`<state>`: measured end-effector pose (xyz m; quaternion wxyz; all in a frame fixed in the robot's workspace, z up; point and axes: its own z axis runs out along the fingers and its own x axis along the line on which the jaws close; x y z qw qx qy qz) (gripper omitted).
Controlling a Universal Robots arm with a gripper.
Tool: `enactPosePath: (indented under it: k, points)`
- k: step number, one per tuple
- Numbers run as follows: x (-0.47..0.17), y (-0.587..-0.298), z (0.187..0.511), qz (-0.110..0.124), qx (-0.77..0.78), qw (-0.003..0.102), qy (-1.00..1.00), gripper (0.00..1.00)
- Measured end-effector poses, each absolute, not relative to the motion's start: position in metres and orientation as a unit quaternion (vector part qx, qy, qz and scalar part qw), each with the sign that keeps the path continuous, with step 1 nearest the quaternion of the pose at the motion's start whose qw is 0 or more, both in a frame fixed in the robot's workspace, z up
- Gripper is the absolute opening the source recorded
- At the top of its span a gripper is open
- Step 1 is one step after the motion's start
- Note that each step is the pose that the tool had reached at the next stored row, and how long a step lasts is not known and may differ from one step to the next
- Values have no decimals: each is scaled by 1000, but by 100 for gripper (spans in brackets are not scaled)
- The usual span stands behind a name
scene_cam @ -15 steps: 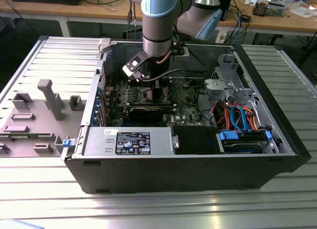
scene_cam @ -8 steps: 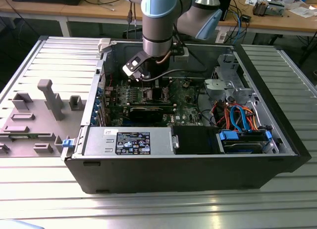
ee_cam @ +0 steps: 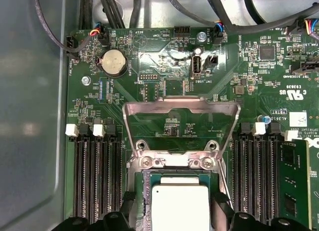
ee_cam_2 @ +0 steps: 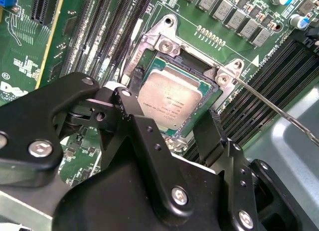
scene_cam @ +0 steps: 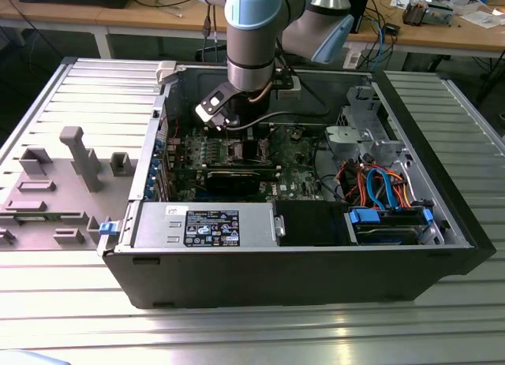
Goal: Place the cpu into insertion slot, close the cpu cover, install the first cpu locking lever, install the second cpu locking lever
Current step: 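Place the cpu into insertion slot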
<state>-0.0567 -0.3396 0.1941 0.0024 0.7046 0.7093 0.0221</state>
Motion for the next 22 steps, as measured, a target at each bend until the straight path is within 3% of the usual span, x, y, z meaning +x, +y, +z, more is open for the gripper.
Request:
enactPosePath:
  k: [22]
  points:
    - [-57, -336, 198, 19, 705, 6, 709, 69]
